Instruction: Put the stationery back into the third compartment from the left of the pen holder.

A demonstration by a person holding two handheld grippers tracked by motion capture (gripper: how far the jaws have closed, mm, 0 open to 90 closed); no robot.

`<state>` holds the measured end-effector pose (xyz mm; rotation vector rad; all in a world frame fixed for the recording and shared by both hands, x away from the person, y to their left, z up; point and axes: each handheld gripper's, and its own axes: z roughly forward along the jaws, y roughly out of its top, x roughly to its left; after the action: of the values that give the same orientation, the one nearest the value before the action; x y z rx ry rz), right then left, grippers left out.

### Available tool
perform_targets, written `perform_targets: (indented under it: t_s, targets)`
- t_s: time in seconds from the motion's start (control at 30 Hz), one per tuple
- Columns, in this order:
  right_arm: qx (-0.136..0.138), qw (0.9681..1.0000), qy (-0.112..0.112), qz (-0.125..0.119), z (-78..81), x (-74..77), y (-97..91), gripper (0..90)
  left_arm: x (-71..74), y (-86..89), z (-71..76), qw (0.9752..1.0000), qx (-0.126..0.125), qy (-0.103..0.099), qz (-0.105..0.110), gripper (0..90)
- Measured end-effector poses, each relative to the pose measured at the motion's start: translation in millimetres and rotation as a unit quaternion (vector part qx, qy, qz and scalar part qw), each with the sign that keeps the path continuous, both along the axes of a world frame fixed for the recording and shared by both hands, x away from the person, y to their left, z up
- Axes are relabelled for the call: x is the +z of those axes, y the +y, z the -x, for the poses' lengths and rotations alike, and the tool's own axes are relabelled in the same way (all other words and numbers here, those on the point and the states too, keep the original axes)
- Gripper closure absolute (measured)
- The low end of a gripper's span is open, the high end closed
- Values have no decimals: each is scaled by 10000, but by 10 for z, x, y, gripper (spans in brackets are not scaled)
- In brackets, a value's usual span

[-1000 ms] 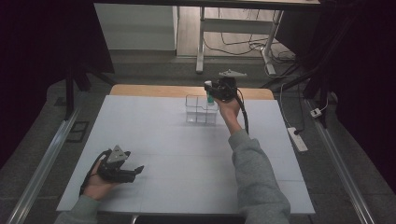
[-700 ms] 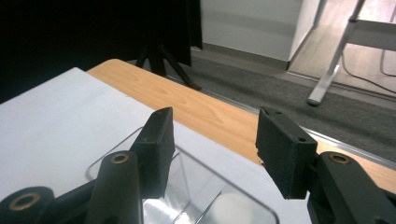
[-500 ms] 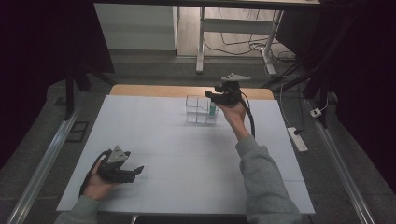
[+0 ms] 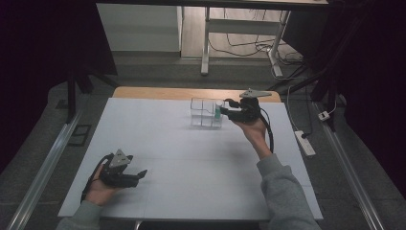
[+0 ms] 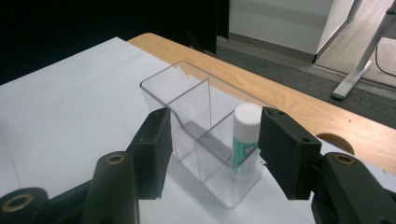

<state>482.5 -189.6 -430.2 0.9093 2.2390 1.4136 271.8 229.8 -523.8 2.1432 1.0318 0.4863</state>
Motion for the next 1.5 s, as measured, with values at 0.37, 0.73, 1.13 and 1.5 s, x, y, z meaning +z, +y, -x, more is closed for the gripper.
perform_targets:
  t_s: [0.37,0.73,1.13,1.5]
  targets:
    - [71,10000,4,57,339,-24,-257,431,6,-3,9,10000,-10,-42,-1,215]
    - [24,9999,85,134,820,-176,-631,417,13,-13,19,10000,-27,-74,21,215]
    - [-22,9985,295,452,1273,-481,-968,397,9,-18,15,10000,-9,-64,7,215]
    - [-182,9967,464,644,1439,-695,-1215,368,8,-20,21,10000,-36,-50,-27,214]
